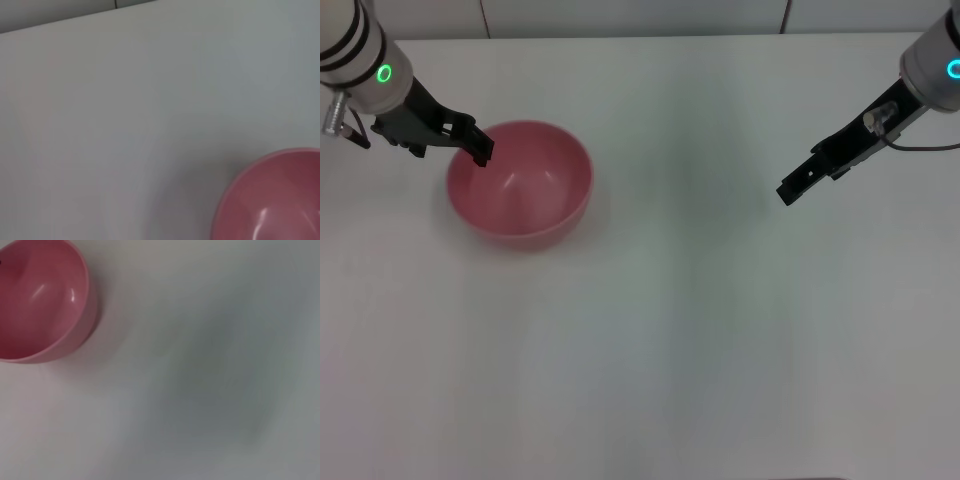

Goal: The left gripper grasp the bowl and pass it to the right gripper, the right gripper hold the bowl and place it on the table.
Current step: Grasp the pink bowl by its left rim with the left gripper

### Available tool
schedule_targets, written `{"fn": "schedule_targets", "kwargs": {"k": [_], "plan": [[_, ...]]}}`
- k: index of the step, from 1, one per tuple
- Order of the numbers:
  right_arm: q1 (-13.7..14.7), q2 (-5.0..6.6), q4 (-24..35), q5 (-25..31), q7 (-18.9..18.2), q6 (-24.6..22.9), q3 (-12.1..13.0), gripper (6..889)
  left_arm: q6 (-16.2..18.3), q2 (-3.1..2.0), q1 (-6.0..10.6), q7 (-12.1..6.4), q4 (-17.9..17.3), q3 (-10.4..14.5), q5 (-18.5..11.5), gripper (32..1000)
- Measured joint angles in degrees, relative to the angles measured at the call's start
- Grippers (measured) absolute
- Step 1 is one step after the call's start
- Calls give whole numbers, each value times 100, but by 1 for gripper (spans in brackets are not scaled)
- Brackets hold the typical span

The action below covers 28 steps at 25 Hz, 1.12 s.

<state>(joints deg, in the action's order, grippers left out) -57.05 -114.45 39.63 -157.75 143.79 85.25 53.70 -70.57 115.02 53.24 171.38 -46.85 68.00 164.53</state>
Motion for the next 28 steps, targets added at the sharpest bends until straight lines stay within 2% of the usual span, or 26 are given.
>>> {"fn": "schedule_targets", "kwargs": {"k": [4, 9, 14, 20, 28], "plan": [[1, 1, 1, 8, 0, -1, 0, 854, 93, -18, -8, 0, 72, -56, 0, 810], [1, -7, 1, 8, 0, -22, 0, 854, 244, -84, -5, 0, 316, -77, 0, 808], [1, -7, 1, 7, 0, -29, 0, 854, 438, -148, 73, 0, 713, -77, 0, 807], [1, -7, 1, 12, 0, -31, 0, 853, 630, -140, 73, 0, 888, -77, 0, 805], [2, -7, 1, 16, 0, -36, -16, 853, 737, -93, 46, -6, 996, -70, 0, 803]]}}
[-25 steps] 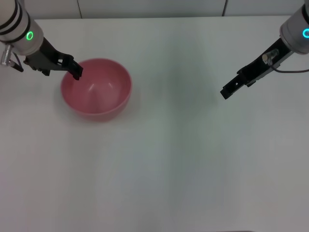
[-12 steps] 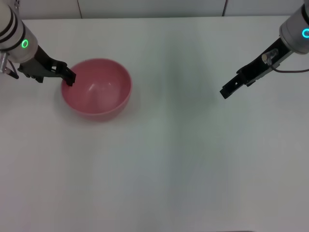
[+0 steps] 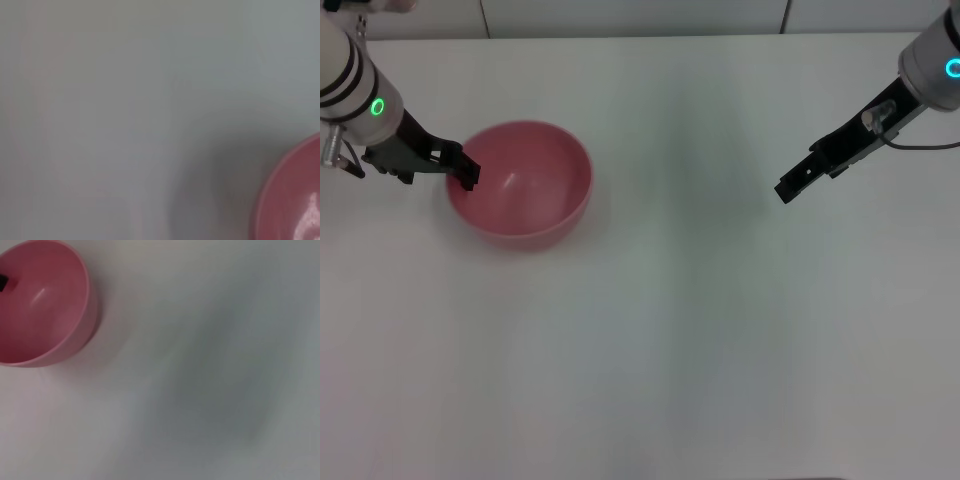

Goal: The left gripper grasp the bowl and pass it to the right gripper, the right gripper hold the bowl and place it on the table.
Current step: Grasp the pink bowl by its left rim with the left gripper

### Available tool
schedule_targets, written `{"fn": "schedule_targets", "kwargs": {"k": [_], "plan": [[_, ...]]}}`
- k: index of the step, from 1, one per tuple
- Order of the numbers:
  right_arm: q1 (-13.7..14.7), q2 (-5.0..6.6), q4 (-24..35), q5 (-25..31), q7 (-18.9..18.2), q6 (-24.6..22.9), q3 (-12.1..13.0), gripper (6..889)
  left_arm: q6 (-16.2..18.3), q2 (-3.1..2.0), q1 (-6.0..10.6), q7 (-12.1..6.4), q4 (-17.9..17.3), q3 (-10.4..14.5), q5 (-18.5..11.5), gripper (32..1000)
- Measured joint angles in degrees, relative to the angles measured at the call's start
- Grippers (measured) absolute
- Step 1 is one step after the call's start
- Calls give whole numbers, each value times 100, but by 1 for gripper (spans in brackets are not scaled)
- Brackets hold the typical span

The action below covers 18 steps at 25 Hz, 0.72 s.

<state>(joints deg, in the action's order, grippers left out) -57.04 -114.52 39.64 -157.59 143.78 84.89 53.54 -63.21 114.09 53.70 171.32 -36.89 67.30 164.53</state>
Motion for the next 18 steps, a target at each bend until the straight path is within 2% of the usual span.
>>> {"fn": "schedule_targets", "kwargs": {"k": [9, 18], "plan": [[0, 0, 0, 0, -7, 0, 6, 853, 104, 50, 12, -2, 137, 41, 0, 800], [0, 0, 0, 0, -9, -2, 7, 853, 113, 73, 23, -17, 207, 55, 0, 798]]}}
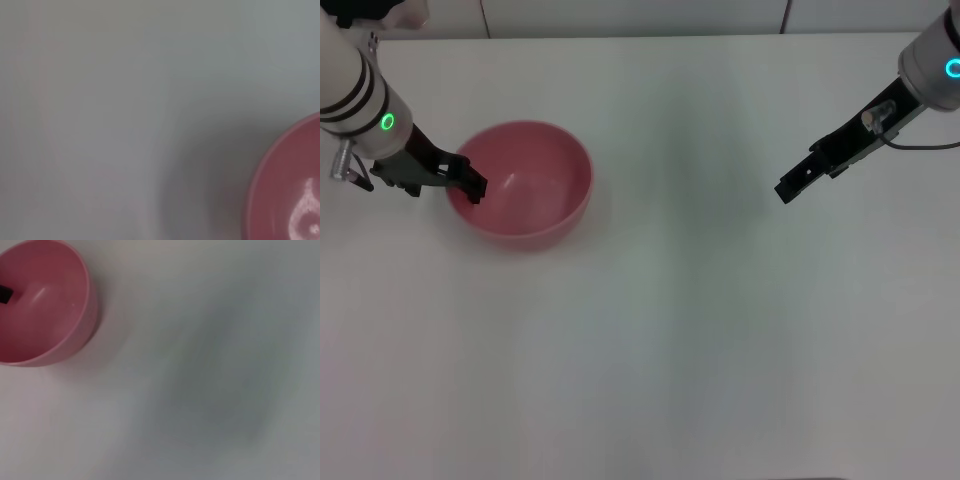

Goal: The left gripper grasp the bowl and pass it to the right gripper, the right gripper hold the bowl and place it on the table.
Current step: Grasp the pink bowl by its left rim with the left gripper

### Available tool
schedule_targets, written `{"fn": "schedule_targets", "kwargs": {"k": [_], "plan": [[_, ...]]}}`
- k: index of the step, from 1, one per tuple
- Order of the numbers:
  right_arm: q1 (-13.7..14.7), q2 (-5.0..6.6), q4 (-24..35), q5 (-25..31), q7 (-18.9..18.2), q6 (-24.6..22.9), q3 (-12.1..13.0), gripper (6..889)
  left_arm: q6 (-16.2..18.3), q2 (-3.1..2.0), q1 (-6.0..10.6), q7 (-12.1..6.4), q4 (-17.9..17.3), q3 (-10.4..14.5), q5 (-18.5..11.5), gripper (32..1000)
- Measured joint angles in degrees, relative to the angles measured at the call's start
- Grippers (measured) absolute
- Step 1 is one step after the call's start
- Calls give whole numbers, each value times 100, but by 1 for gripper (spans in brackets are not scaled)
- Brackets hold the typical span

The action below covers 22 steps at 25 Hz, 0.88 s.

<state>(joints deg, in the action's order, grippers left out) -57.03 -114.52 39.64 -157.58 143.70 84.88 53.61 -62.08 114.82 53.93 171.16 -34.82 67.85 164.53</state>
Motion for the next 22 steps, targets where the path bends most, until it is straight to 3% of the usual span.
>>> {"fn": "schedule_targets", "kwargs": {"k": [16, 22], "plan": [[0, 9, 0, 0, 0, -7, -9, 853, 3, 10, 12, -10, 2, 4, 0, 793], [0, 11, 0, 0, 0, -7, -17, 853, 3, 14, 12, -6, 1, 10, 0, 573]]}}
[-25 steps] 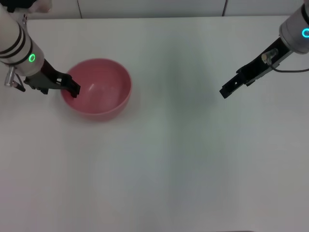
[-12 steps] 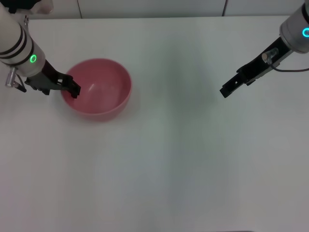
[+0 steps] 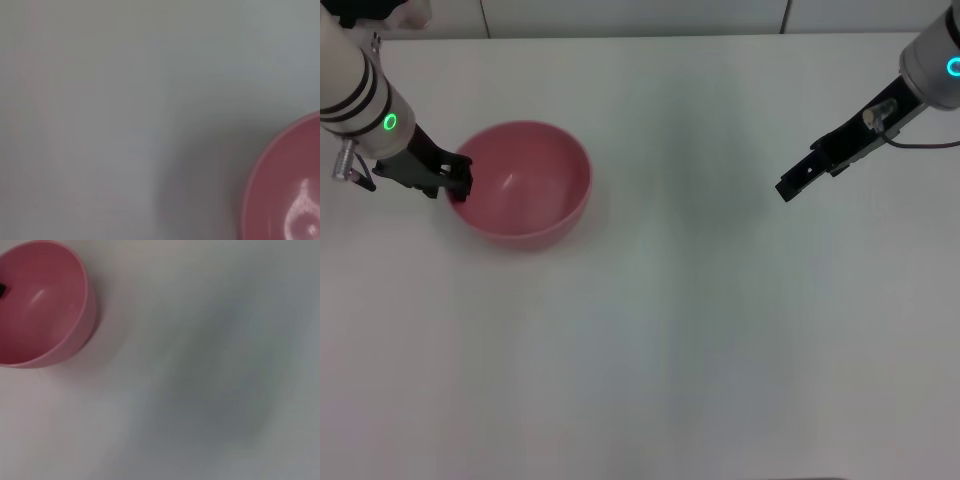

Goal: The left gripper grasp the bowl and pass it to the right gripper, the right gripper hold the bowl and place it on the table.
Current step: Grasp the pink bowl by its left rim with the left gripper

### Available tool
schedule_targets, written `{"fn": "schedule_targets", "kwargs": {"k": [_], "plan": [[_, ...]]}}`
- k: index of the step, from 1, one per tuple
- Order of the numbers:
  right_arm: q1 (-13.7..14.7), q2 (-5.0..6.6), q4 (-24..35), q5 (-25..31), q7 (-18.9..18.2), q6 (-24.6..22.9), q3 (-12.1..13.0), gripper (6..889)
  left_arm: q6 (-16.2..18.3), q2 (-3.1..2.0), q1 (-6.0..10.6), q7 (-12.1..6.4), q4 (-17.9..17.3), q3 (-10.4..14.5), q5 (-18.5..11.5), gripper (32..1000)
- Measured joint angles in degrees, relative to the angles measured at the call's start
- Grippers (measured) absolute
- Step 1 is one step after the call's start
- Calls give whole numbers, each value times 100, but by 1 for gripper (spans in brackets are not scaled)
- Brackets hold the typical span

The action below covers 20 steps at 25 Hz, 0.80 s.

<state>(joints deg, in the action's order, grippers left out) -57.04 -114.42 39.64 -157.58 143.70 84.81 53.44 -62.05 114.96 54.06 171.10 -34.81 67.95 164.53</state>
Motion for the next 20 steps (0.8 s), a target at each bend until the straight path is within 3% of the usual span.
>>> {"fn": "schedule_targets", "kwargs": {"k": [10, 15, 20], "plan": [[0, 7, 0, 0, 0, 0, -1, 853, 0, 0, 0, 4, -1, -1, 0, 138], [0, 7, 0, 0, 0, 0, 0, 854, -6, 0, 0, 3, -1, -1, 0, 60], [0, 7, 0, 0, 0, 0, 0, 854, -20, 0, 0, -2, -4, -8, 0, 59]]}}
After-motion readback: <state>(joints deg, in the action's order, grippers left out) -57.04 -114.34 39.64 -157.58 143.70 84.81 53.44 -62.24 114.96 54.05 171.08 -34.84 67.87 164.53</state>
